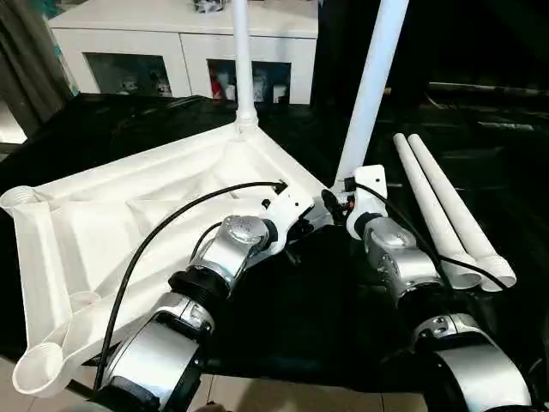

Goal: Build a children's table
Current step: Rotate leg to tighten

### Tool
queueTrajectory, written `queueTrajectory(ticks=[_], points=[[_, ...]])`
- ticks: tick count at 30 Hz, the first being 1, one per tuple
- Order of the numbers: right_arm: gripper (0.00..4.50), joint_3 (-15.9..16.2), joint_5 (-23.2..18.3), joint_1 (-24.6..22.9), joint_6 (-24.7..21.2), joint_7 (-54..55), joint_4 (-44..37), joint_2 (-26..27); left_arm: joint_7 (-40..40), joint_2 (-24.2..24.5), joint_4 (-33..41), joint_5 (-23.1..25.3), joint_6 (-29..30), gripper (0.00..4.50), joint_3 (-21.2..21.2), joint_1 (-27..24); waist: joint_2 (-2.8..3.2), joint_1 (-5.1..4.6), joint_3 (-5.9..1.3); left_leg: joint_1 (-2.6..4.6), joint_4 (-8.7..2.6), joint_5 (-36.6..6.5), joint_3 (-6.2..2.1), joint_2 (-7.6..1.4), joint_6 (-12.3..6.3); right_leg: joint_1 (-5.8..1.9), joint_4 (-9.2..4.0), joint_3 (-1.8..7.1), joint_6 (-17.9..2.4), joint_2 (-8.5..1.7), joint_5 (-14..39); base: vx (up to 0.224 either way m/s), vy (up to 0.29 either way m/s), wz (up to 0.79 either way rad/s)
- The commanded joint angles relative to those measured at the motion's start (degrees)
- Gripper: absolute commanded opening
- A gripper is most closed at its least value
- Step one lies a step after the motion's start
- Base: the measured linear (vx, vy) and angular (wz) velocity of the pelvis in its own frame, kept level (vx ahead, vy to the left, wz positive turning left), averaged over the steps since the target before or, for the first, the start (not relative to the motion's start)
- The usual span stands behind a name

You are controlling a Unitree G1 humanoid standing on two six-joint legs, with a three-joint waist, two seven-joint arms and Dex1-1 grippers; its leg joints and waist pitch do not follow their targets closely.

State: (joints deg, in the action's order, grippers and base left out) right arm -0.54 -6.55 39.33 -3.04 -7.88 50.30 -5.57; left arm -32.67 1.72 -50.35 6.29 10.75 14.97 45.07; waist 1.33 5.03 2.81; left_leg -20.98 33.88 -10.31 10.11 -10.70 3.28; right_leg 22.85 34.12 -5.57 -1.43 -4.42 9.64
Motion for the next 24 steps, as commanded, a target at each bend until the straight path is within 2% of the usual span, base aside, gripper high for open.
queueTrajectory(ticks=[1,2,3,5,8,9,13,14,15,16,17,20,21,23,24], points=[[3.44,-1.94,-1.27,-1.34,-0.79,-0.03,3.56,-0.11,1.26,0.91,-0.07,-0.53,-2.32,0.00,-0.97,-0.71,-0.52,0.03,-3.74,0.47,-3.94,-12.65,-0.82,-2.28,-2.64,-2.99,-4.87,3.03,-9.54,-4.77,17.44,0.000,0.000,0.00],[3.46,-2.06,-1.48,-1.21,-0.39,-0.35,3.63,-0.09,1.20,0.97,-0.11,-0.62,-2.39,0.00,-0.94,-0.76,-0.55,-0.03,-3.78,0.49,-3.97,-12.58,-0.82,-2.33,-2.68,-2.97,-4.81,3.05,-9.79,-4.73,16.92,0.000,0.000,0.00],[3.71,-2.38,-1.87,-0.99,0.20,-1.48,3.57,-0.15,0.56,1.32,-0.20,-0.57,-3.30,0.00,-0.70,-0.89,-0.50,0.02,-3.91,0.40,-3.90,-12.05,-0.82,-2.32,-2.79,-3.04,-4.65,3.07,-10.35,-4.74,15.43,0.000,0.000,0.00],[3.71,-2.62,-2.16,-0.88,0.94,-2.94,3.25,-0.46,-0.34,1.92,-0.23,-0.46,-4.29,0.00,-0.54,-1.11,-0.57,0.02,-3.88,0.31,-3.89,-11.37,-0.77,-2.34,-3.27,-3.09,-4.43,3.05,-10.78,-4.64,13.92,0.000,0.000,0.00],[4.05,-1.91,-2.70,-1.97,1.22,-8.89,0.06,-2.27,-1.91,3.50,0.13,-0.54,-5.40,0.00,-1.06,-1.72,-0.70,0.14,-3.80,0.08,-3.77,-11.22,-0.69,-2.19,-4.13,-3.32,-4.57,2.97,-10.33,-4.71,14.85,0.000,0.000,0.00],[4.10,-1.03,-3.61,-3.55,0.04,-14.44,-3.32,-3.78,-2.36,4.64,-0.08,-0.45,-6.27,0.00,-1.43,-1.98,-0.71,0.16,-3.79,0.15,-3.76,-11.26,-0.66,-2.18,-4.51,-3.29,-4.68,2.94,-10.16,-4.66,15.27,0.000,0.000,0.00],[4.26,-0.24,-5.57,-6.02,-1.61,-22.19,-8.07,-5.92,-3.56,6.18,-0.30,-0.40,-7.45,0.00,-1.74,-2.36,-0.71,0.10,-3.95,-0.06,-3.71,-10.20,-0.75,-2.20,-4.97,-3.47,-4.50,2.89,-9.74,-4.52,14.27,0.000,0.000,0.00],[4.26,0.86,-6.55,-8.16,-2.33,-27.54,-11.68,-8.18,-5.50,7.44,-0.16,-0.59,-8.71,0.00,-1.68,-2.79,-0.58,0.06,-3.92,-0.12,-3.72,-9.58,-0.82,-2.30,-5.46,-3.43,-4.31,2.91,-10.31,-4.51,12.91,0.000,0.000,0.00],[4.26,1.79,-6.93,-9.61,-2.51,-31.04,-14.03,-9.90,-7.25,8.34,0.11,-0.76,-9.74,0.00,-1.49,-3.19,-0.74,0.35,-3.86,0.05,-3.62,-9.96,-0.71,-2.32,-5.92,-3.38,-4.54,2.91,-9.88,-4.50,13.28,0.000,0.000,0.00],[4.26,2.21,-7.00,-10.18,-2.47,-32.44,-14.97,-10.64,-8.10,8.73,0.28,-0.85,-10.22,0.00,-1.39,-3.37,-0.37,0.34,-3.81,-0.03,-3.68,-10.07,-0.82,-2.35,-5.90,-3.42,-4.46,2.93,-9.86,-4.52,13.43,0.000,0.000,0.00],[4.26,2.37,-7.06,-10.45,-2.57,-33.14,-15.45,-10.98,-8.68,8.94,0.42,-0.94,-10.52,0.00,-1.31,-3.48,-0.42,0.24,-3.86,0.07,-3.68,-10.41,-0.76,-2.41,-5.73,-3.27,-4.56,2.93,-9.87,-4.55,13.94,0.000,0.000,0.00],[4.26,3.68,-7.22,-12.75,-3.23,-38.76,-19.85,-14.20,-16.85,11.20,3.00,-2.47,-11.88,0.00,-0.25,-4.92,-0.39,0.31,-3.84,0.14,-3.71,-10.79,-0.79,-2.49,-5.24,-3.25,-4.59,2.87,-10.33,-4.55,15.02,0.000,0.000,0.00],[4.26,4.34,-6.70,-13.20,-2.82,-40.13,-20.67,-15.22,-20.74,12.35,4.54,-2.93,-12.47,0.00,0.67,-5.63,0.05,0.40,-3.82,0.19,-3.77,-10.88,-0.80,-2.66,-5.08,-3.06,-4.53,2.95,-10.67,-4.59,14.93,0.000,0.000,0.00],[4.26,4.47,-6.44,-13.41,-2.91,-40.63,-21.16,-15.53,-21.94,12.75,4.94,-3.02,-12.94,0.00,1.03,-5.84,-0.07,0.36,-3.78,0.40,-3.81,-11.75,-0.69,-2.70,-4.61,-2.82,-4.63,3.00,-11.10,-4.46,14.95,0.000,0.000,0.00],[4.26,5.17,-6.16,-13.90,-3.40,-42.24,-22.47,-16.28,-25.98,13.57,6.75,-4.09,-12.86,0.00,1.65,-6.55,0.06,0.43,-3.75,0.38,-3.88,-12.23,-0.77,-2.76,-4.21,-2.93,-4.54,3.00,-11.21,-4.57,15.27,0.000,0.000,0.00]])
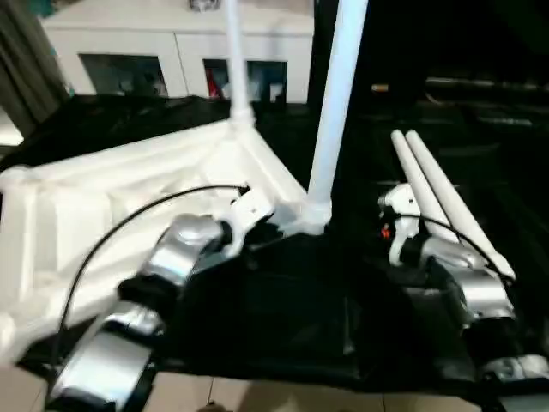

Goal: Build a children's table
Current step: Rotate leg to tighten

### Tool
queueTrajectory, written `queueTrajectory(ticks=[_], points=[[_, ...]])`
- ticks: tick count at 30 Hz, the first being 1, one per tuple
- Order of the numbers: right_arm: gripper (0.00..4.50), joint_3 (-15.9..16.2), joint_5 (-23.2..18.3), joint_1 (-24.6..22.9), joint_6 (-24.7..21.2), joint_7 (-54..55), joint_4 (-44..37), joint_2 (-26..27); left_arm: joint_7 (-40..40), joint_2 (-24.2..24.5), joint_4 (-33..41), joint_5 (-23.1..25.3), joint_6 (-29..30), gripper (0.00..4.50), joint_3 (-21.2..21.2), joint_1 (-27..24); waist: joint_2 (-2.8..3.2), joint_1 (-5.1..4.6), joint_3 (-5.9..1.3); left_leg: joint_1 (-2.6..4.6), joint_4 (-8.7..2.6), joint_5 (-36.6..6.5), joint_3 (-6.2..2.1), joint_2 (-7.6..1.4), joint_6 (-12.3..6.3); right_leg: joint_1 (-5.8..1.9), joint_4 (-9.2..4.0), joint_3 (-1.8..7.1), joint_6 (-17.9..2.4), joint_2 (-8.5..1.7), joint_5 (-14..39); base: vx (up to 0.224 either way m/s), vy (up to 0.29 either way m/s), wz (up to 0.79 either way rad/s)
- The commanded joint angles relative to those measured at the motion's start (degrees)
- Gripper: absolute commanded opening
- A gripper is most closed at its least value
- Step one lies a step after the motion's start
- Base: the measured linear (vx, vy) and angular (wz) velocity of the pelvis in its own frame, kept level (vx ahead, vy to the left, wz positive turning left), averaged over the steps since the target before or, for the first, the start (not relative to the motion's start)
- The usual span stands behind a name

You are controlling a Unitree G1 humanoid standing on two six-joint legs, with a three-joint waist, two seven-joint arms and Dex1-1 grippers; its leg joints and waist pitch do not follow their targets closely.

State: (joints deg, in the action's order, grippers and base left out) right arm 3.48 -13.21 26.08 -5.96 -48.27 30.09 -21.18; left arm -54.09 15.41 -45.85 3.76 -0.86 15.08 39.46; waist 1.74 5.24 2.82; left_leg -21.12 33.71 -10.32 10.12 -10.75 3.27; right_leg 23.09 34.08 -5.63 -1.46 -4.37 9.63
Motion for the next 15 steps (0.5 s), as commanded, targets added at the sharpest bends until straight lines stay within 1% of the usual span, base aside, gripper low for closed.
queueTrajectory(ticks=[1,3,5,6,8,9,12,14,15], points=[[4.26,1.26,0.52,-0.72,-0.57,-2.04,-2.45,-0.77,-4.96,-0.07,2.44,-1.70,-1.23,0.00,1.57,-1.01,-0.33,0.30,-3.77,0.58,-3.74,-12.24,-0.74,-2.76,-4.15,-3.15,-4.52,3.08,-11.19,-4.59,15.25,0.000,0.000,0.00],[4.26,2.44,0.70,-1.36,-1.13,-3.95,-4.02,-1.58,-7.74,0.21,3.98,-2.72,-0.98,0.00,1.72,-1.50,-0.29,0.58,-3.81,0.67,-3.77,-12.28,-0.71,-2.89,-3.87,-3.06,-4.30,3.18,-11.58,-4.57,14.07,0.000,0.000,0.00],[4.26,3.63,1.36,-1.95,-1.25,-5.33,-5.20,-2.20,-9.16,0.31,4.91,-3.03,-0.97,0.00,1.88,-1.77,-0.38,0.77,-3.80,0.58,-3.77,-12.07,-0.69,-2.89,-3.97,-3.12,-4.27,3.19,-11.67,-4.62,13.61,0.000,0.000,0.00],[4.26,4.32,1.92,-2.18,-1.20,-5.86,-5.65,-2.48,-9.73,0.42,5.35,-3.00,-0.92,0.00,2.08,-1.92,-0.43,1.06,-3.77,0.55,-3.77,-12.10,-0.71,-2.91,-3.81,-3.13,-4.21,3.23,-11.56,-4.72,13.78,0.000,0.000,0.00],[4.26,5.45,2.98,-2.36,-0.78,-6.46,-6.02,-2.90,-10.33,0.62,6.03,-2.88,-0.77,0.00,2.37,-2.16,-0.57,1.19,-3.70,0.56,-3.80,-12.43,-0.71,-2.81,-3.46,-3.14,-4.42,3.22,-11.00,-4.82,15.58,0.000,0.000,0.00],[4.26,5.70,3.18,-2.36,-0.69,-6.69,-6.01,-2.99,-10.40,0.65,6.22,-2.86,-0.76,0.00,2.37,-2.23,-0.56,1.20,-3.65,0.59,-3.82,-12.69,-0.71,-2.78,-3.28,-3.08,-4.55,3.22,-10.54,-4.83,16.73,0.000,0.000,0.00],[4.26,5.63,3.54,-2.02,-0.35,-6.45,-5.47,-2.77,-11.14,0.77,7.21,-3.09,-0.33,0.00,2.17,-2.64,-0.59,1.18,-3.66,0.59,-3.89,-12.68,-0.79,-2.79,-3.03,-3.06,-4.63,3.23,-9.84,-4.80,17.71,0.000,0.000,0.00],[4.26,5.44,3.38,-1.87,-0.35,-6.24,-5.36,-2.58,-11.47,0.85,7.61,-3.15,-0.06,0.00,2.14,-2.82,-0.63,1.18,-3.73,0.55,-3.84,-12.20,-0.78,-2.78,-3.15,-3.10,-4.53,3.25,-9.81,-4.77,16.96,0.000,0.000,0.00],[4.26,5.38,3.22,-1.77,-0.38,-6.26,-5.30,-2.48,-11.60,0.90,7.84,-3.17,0.06,0.00,2.14,-2.92,-0.68,1.18,-3.78,0.52,-3.81,-11.62,-0.79,-2.82,-3.29,-3.12,-4.37,3.27,-10.12,-4.78,15.87,0.000,0.000,0.00]])
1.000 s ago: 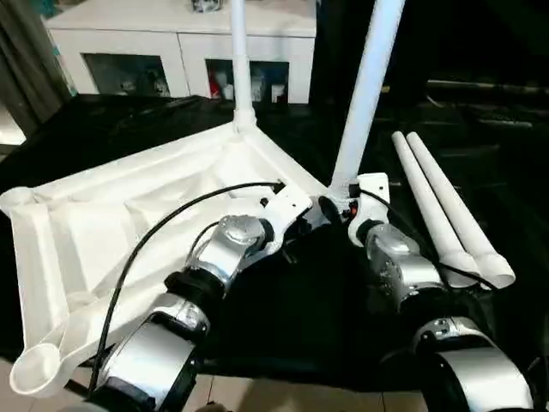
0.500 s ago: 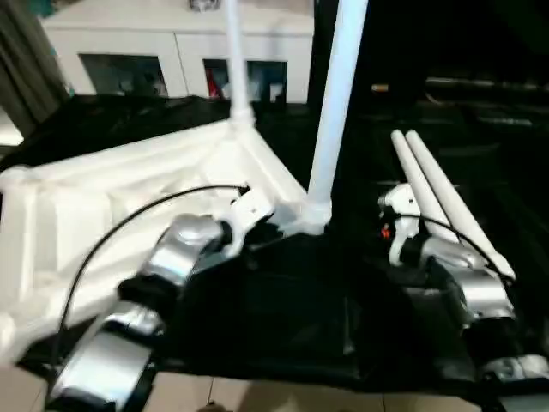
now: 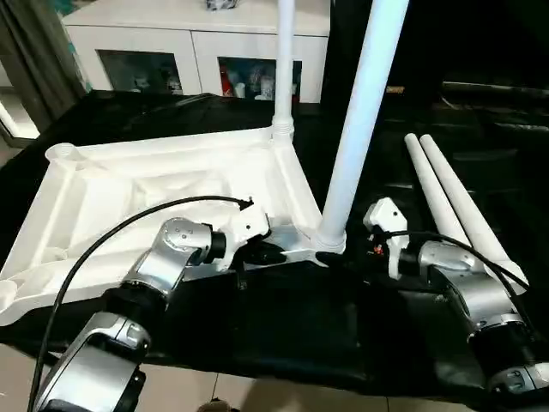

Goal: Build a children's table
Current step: Rotate leg to tighten

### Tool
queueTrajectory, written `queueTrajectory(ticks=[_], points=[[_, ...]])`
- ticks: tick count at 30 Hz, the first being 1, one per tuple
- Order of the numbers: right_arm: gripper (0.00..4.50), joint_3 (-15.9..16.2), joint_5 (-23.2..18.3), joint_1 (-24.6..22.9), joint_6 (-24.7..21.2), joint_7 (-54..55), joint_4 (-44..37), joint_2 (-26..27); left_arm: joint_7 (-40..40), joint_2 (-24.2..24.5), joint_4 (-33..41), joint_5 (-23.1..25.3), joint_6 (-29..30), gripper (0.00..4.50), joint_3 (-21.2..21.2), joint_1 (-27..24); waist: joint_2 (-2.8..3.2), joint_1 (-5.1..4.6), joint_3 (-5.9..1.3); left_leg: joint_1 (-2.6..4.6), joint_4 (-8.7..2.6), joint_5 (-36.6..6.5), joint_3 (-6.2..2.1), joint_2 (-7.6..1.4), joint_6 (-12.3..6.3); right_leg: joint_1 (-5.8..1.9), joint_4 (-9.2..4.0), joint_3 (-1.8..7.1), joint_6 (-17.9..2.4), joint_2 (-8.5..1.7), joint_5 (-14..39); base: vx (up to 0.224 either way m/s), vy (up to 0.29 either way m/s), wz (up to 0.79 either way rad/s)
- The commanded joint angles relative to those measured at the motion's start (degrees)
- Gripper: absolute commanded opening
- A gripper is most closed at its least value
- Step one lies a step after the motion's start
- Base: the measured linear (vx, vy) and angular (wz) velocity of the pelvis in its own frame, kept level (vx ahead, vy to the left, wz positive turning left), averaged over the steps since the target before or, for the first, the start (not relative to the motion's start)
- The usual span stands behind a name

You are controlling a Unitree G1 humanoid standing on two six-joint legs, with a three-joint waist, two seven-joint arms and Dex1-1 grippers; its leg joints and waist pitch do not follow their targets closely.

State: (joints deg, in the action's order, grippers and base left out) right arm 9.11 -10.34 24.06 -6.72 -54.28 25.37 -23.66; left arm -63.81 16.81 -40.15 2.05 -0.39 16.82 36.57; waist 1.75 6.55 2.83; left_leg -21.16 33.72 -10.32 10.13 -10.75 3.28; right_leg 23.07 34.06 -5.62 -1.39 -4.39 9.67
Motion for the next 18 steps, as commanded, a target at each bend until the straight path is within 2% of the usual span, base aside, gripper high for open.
queueTrajectory(ticks=[1,4,8,15,18], points=[[4.26,-0.29,0.26,0.31,0.35,-0.37,-0.59,0.07,-2.01,-0.46,2.37,-1.46,-0.26,0.00,0.39,-0.14,-0.65,-0.14,-3.79,0.49,-3.77,-11.25,-0.76,-2.78,-3.51,-3.09,-4.31,3.24,-10.38,-4.70,15.18,0.000,0.000,0.00],[4.26,-0.26,0.16,0.23,0.58,-0.77,-0.72,0.16,-2.27,-0.45,2.84,-1.44,0.07,0.00,0.38,-0.45,-0.64,-0.11,-3.79,0.49,-3.74,-10.92,-0.74,-2.79,-3.73,-3.10,-4.24,3.21,-10.69,-4.68,14.49,0.000,0.000,0.00],[4.26,-0.23,-0.27,0.05,0.49,-1.21,-0.81,0.47,-2.57,-0.33,3.03,-1.37,0.21,0.00,0.50,-0.70,-0.67,-0.16,-3.72,0.47,-3.76,-11.67,-0.73,-2.73,-3.66,-3.12,-4.44,3.17,-10.17,-4.69,16.22,0.000,0.000,0.00],[3.55,-0.07,-0.26,-0.12,0.95,-1.28,-0.41,0.94,-2.69,-0.34,3.56,-1.16,0.81,0.00,0.50,-0.85,-0.68,-0.14,-3.85,0.46,-3.72,-10.87,-0.77,-2.77,-3.61,-3.17,-4.24,3.21,-10.31,-4.69,15.20,0.000,0.000,0.00],[3.44,-0.03,-0.11,-0.13,1.15,-1.26,-0.22,1.20,-2.81,-0.28,3.70,-1.15,0.94,0.00,0.52,-0.92,-0.65,-0.16,-3.83,0.46,-3.70,-10.75,-0.74,-2.73,-3.75,-3.15,-4.25,3.19,-10.51,-4.66,14.77,0.000,0.000,0.00]])
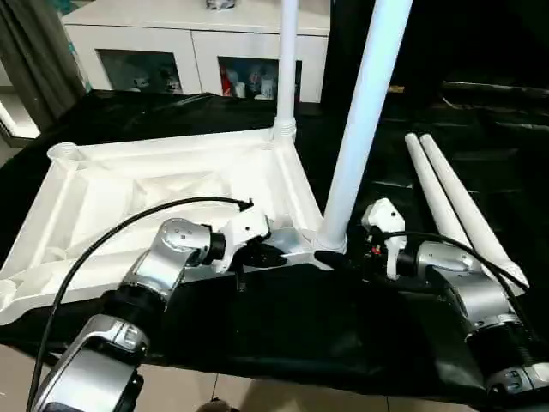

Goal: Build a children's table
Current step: Rotate leg to tighten

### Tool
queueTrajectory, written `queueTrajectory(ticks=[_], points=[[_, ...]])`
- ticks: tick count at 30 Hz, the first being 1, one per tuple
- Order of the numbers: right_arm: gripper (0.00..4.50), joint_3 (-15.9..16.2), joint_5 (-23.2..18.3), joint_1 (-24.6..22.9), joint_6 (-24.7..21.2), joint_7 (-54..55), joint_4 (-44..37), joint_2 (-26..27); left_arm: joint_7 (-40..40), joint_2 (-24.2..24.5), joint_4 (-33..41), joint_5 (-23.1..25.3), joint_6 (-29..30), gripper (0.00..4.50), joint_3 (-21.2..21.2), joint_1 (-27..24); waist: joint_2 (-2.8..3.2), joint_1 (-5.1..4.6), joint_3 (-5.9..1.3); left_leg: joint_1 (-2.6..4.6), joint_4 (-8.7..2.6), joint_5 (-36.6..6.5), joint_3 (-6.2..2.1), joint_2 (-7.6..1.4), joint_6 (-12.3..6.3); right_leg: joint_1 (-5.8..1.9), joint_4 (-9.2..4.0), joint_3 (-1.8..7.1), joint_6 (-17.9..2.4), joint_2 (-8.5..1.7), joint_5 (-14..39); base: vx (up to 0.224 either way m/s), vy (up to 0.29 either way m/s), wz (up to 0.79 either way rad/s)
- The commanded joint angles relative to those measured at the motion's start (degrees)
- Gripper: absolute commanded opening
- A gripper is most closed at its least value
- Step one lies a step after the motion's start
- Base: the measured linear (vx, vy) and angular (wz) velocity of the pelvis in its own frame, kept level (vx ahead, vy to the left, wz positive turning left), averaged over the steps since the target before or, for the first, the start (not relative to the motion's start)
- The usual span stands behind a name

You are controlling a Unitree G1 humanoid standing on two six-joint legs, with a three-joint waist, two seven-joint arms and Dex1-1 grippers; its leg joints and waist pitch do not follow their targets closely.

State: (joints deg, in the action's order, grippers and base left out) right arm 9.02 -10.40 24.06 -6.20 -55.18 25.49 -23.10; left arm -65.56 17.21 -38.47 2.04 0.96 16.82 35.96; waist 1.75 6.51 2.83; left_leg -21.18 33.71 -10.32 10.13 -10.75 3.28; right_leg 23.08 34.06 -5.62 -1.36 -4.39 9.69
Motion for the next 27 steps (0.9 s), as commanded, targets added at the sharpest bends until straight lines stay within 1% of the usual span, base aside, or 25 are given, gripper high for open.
queueTrajectory(ticks=[1,2,5,6,8,12,13,14,15,16,17,18,19,20,21,22,23,24,25,26,27], points=[[3.28,0.06,-0.07,-0.14,0.64,-0.40,-0.27,0.77,-1.13,-0.64,2.09,-1.14,-0.36,0.00,0.55,-0.36,-0.64,-0.15,-3.80,0.48,-3.70,-10.90,-0.73,-2.73,-3.72,-3.15,-4.26,3.18,-10.52,-4.63,14.94,0.000,0.000,0.00],[3.16,0.03,-0.02,-0.13,0.70,-0.37,-0.20,0.87,-1.17,-0.60,2.13,-1.13,-0.33,0.00,0.55,-0.40,-0.65,-0.16,-3.82,0.51,-3.69,-10.95,-0.72,-2.72,-3.73,-3.15,-4.27,3.18,-10.51,-4.64,14.96,0.000,0.000,0.00],[2.97,-0.13,0.04,-0.05,0.92,-0.16,0.29,1.28,-1.29,-0.52,2.12,-1.10,-0.23,0.00,0.58,-0.49,-0.65,-0.22,-3.80,0.50,-3.71,-11.12,-0.76,-2.75,-3.61,-3.15,-4.28,3.18,-10.51,-4.67,15.25,0.000,0.000,0.00],[2.82,-0.19,-0.12,-0.10,0.84,-0.19,0.39,1.44,-1.33,-0.51,2.17,-1.11,-0.08,0.00,0.57,-0.53,-0.62,-0.23,-3.78,0.55,-3.74,-11.38,-0.75,-2.75,-3.53,-3.14,-4.32,3.16,-10.49,-4.67,15.60,0.000,0.000,0.00],[2.80,-0.19,-0.12,-0.16,0.93,-0.02,0.61,1.67,-1.36,-0.48,2.23,-1.08,0.00,0.00,0.57,-0.59,-0.63,-0.25,-3.78,0.56,-3.76,-11.52,-0.77,-2.77,-3.48,-3.14,-4.32,3.17,-10.45,-4.67,15.75,0.000,0.000,0.00],[2.76,-1.44,-0.46,-0.26,1.07,2.78,2.10,3.23,-0.37,-0.89,2.44,-1.19,0.49,0.00,0.07,-1.05,-0.61,-0.34,-3.78,0.52,-3.74,-11.30,-0.75,-2.73,-3.44,-3.11,-4.29,3.20,-10.64,-4.69,15.36,0.000,0.000,0.00],[2.76,-1.90,-0.46,-0.20,0.91,4.10,2.71,3.80,0.61,-1.26,2.11,-1.08,0.66,0.00,-0.17,-0.96,-0.48,-0.38,-3.80,0.53,-3.75,-11.54,-0.78,-2.70,-3.29,-3.13,-4.34,3.17,-10.53,-4.71,15.81,0.000,0.000,0.00],[2.76,-2.39,-0.13,-0.13,0.81,6.03,3.53,4.47,1.90,-1.75,1.41,-0.84,0.65,0.00,-0.42,-0.73,-0.52,-0.44,-3.77,0.51,-3.79,-11.62,-0.80,-2.73,-3.20,-3.13,-4.35,3.18,-10.49,-4.69,15.95,0.000,0.000,0.00],[2.75,-2.99,0.28,-0.02,0.79,8.44,4.64,5.31,3.67,-2.35,0.44,-0.38,0.67,0.00,-0.65,-0.39,-0.51,-0.71,-3.60,0.61,-3.91,-12.57,-0.85,-2.69,-2.59,-3.00,-4.56,3.15,-10.18,-4.67,17.35,0.000,0.000,0.00],[2.75,-2.99,0.28,-0.02,0.79,8.44,4.64,5.31,3.67,-2.35,0.44,-0.38,0.67,0.00,-0.65,-0.39,-0.53,-0.81,-3.56,0.67,-3.94,-13.07,-0.84,-2.62,-2.42,-2.98,-4.70,3.14,-10.01,-4.70,18.21,0.000,0.000,0.00],[2.75,-3.70,0.65,0.01,0.67,11.25,5.57,6.30,6.26,-2.98,-0.89,0.52,0.74,0.00,-0.78,0.17,-0.45,-1.03,-3.55,0.68,-3.97,-13.52,-0.86,-2.57,-2.20,-2.98,-4.83,3.14,-9.69,-4.63,19.03,0.000,0.000,0.00],[2.75,-4.14,0.88,-0.01,0.62,13.00,6.10,6.92,7.95,-3.37,-1.72,1.14,0.78,0.00,-0.83,0.51,-0.45,-1.28,-3.37,0.85,-4.09,-14.69,-0.92,-2.53,-1.76,-2.88,-5.08,3.11,-9.37,-4.60,20.51,0.000,0.000,0.00],[2.75,-5.30,0.97,0.17,0.36,16.62,7.05,8.28,10.19,-4.24,-2.83,1.47,0.90,0.00,-1.19,1.07,-0.28,-1.39,-3.45,0.96,-4.00,-15.11,-0.90,-2.48,-1.55,-2.84,-5.08,3.12,-9.30,-4.60,20.90,0.000,0.000,0.00],[2.75,-6.72,1.56,0.56,0.32,22.08,8.39,10.00,13.42,-5.58,-3.92,1.92,1.27,0.00,-1.67,1.84,-0.34,-1.40,-3.45,1.10,-4.08,-15.33,-0.96,-2.53,-1.44,-2.80,-5.24,3.14,-9.20,-4.71,21.37,0.000,0.000,0.00],[2.75,-8.53,2.19,1.11,0.03,29.17,9.86,12.02,16.95,-7.25,-5.04,2.29,1.96,0.00,-2.15,2.76,-0.39,-1.72,-3.45,0.96,-4.10,-15.32,-0.99,-2.46,-0.75,-2.69,-5.17,3.17,-8.95,-4.65,21.89,0.000,0.000,0.00],[2.75,-9.74,2.63,1.50,-0.16,33.97,10.85,13.36,19.32,-8.37,-5.77,2.55,2.44,0.00,-2.46,3.39,-0.36,-1.83,-3.41,1.08,-4.16,-15.45,-0.99,-2.43,-0.39,-2.54,-5.28,3.19,-8.78,-4.59,22.35,0.000,0.000,0.00],[2.74,-10.80,3.60,1.84,-0.71,40.09,11.89,14.86,24.07,-10.03,-6.90,3.27,3.13,0.00,-2.88,4.31,-0.27,-1.94,-3.53,1.01,-4.21,-15.26,-1.21,-2.49,0.24,-2.77,-5.08,3.11,-8.54,-4.64,22.23,0.000,0.000,0.00],[2.74,-11.37,4.21,2.02,-1.10,43.71,12.47,15.73,27.12,-11.04,-7.62,3.74,3.55,0.00,-3.13,4.87,-0.31,-1.99,-3.40,1.31,-4.21,-15.74,-1.04,-2.41,0.32,-2.43,-5.44,3.15,-8.35,-4.55,22.58,0.000,0.000,0.00],[2.74,-11.42,4.76,2.07,-1.34,46.04,12.90,16.46,29.37,-12.05,-8.21,3.84,4.14,0.00,-3.53,5.29,-0.36,-1.85,-3.50,1.50,-4.07,-15.97,-1.01,-2.30,0.06,-2.46,-5.55,3.14,-8.27,-4.60,22.57,0.000,0.000,0.00],[2.74,-10.79,5.97,2.11,-1.19,48.12,13.19,17.24,32.06,-13.47,-9.09,3.92,4.50,0.00,-3.98,5.91,-0.09,-1.81,-3.52,1.41,-4.04,-15.80,-1.00,-2.27,-0.17,-2.51,-5.44,3.24,-8.38,-4.65,22.04,0.000,0.000,0.00],[2.74,-10.14,6.80,2.10,-0.99,49.10,13.25,17.85,33.49,-14.58,-9.70,3.93,4.62,0.00,-4.20,6.34,-0.38,-1.72,-3.52,1.07,-4.04,-15.06,-0.89,-2.09,-1.06,-2.68,-5.52,3.23,-8.02,-4.53,21.37,0.000,0.000,0.00]])
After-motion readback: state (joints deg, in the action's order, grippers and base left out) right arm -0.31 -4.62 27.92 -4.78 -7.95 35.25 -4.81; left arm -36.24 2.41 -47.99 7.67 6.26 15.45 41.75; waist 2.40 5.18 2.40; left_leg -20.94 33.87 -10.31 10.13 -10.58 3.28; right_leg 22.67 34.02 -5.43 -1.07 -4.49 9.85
